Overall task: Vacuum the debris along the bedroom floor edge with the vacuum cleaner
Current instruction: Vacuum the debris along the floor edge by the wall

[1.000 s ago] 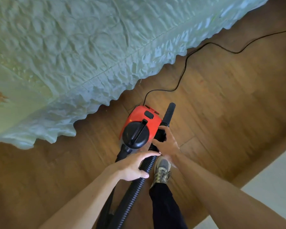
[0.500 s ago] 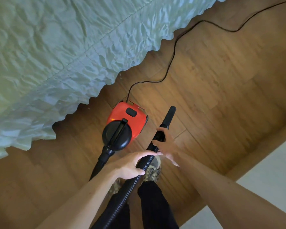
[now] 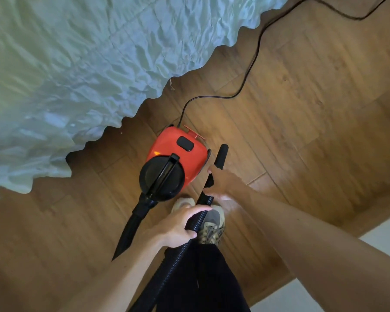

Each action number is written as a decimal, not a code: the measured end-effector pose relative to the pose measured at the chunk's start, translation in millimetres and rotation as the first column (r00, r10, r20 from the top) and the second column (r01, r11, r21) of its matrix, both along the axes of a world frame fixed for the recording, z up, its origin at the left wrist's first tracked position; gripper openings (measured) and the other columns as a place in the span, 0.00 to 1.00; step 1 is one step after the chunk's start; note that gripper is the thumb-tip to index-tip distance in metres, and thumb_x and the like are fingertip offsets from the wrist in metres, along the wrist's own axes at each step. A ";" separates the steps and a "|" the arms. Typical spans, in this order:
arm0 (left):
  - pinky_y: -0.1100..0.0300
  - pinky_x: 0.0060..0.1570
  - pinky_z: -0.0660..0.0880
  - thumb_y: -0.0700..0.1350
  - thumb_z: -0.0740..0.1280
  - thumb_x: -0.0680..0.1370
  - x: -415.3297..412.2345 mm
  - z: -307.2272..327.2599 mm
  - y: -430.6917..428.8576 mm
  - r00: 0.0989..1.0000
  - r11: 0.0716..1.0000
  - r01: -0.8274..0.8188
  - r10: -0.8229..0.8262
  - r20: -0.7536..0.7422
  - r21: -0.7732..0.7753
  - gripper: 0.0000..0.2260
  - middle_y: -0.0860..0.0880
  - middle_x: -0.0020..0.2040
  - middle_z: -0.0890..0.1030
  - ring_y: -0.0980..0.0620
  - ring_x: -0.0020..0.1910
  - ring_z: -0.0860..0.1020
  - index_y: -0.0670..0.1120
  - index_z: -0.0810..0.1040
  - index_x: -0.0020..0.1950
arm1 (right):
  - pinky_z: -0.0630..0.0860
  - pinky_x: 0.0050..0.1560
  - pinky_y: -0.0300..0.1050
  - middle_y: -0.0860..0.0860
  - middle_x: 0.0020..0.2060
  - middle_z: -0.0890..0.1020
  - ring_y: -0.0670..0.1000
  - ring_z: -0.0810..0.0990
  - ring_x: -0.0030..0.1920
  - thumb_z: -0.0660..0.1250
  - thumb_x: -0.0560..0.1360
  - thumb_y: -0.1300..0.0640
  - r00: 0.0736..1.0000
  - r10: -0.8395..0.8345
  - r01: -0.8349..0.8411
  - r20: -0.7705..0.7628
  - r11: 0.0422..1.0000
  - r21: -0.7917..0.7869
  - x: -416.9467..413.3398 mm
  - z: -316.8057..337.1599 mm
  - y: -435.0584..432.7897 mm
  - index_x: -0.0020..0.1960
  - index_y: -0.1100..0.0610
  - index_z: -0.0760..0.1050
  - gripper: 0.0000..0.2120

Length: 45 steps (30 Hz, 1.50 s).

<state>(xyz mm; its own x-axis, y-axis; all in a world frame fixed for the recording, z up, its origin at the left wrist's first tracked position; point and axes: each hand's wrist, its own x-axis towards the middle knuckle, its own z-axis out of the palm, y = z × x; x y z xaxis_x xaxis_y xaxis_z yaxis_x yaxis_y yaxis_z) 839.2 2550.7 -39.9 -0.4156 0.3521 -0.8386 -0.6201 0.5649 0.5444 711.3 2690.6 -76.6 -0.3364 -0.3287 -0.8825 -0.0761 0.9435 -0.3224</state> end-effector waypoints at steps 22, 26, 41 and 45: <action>0.50 0.64 0.72 0.40 0.67 0.77 -9.5 -54.6 -19.3 0.995 1.000 0.000 -0.003 0.101 0.030 0.32 0.52 0.70 0.64 0.47 0.68 0.69 0.72 0.60 0.69 | 0.47 0.77 0.58 0.56 0.77 0.33 0.55 0.37 0.79 0.65 0.78 0.54 0.876 0.423 -0.406 -0.232 0.906 0.121 -4.0 -77.5 -83.7 0.78 0.62 0.31 0.47; 0.57 0.58 0.71 0.41 0.67 0.79 -14.2 -50.1 -22.8 0.997 0.999 0.038 -0.040 0.062 0.023 0.31 0.52 0.75 0.61 0.50 0.69 0.68 0.69 0.60 0.72 | 0.46 0.77 0.63 0.54 0.78 0.33 0.55 0.36 0.79 0.67 0.76 0.52 0.917 0.349 -0.345 -0.195 0.937 0.055 -5.1 -72.1 -84.0 0.79 0.60 0.32 0.49; 0.50 0.64 0.72 0.39 0.67 0.78 -16.1 -22.4 -8.9 0.992 0.993 0.049 -0.060 0.111 0.103 0.32 0.56 0.60 0.66 0.50 0.65 0.70 0.69 0.61 0.72 | 0.81 0.43 0.47 0.56 0.62 0.75 0.55 0.80 0.48 0.65 0.80 0.59 0.633 -0.722 0.733 0.280 0.675 0.084 33.2 -31.9 15.5 0.75 0.48 0.61 0.27; 0.46 0.62 0.74 0.41 0.67 0.78 -15.4 -21.3 -1.9 0.990 0.990 0.051 -0.067 0.124 0.129 0.31 0.52 0.63 0.70 0.48 0.64 0.72 0.69 0.62 0.71 | 0.84 0.43 0.54 0.60 0.54 0.78 0.60 0.84 0.43 0.69 0.76 0.63 0.538 -0.786 0.799 0.305 0.591 0.115 31.7 -26.6 27.7 0.69 0.49 0.67 0.25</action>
<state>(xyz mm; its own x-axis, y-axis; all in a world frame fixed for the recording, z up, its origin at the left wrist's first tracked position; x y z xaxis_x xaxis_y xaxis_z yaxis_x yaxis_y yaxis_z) 823.8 2548.8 -61.2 -0.2833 0.4786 -0.8311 -0.6568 0.5347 0.5318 743.0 2718.3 -103.2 -0.2047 -0.0903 -0.9747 0.7998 0.5587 -0.2197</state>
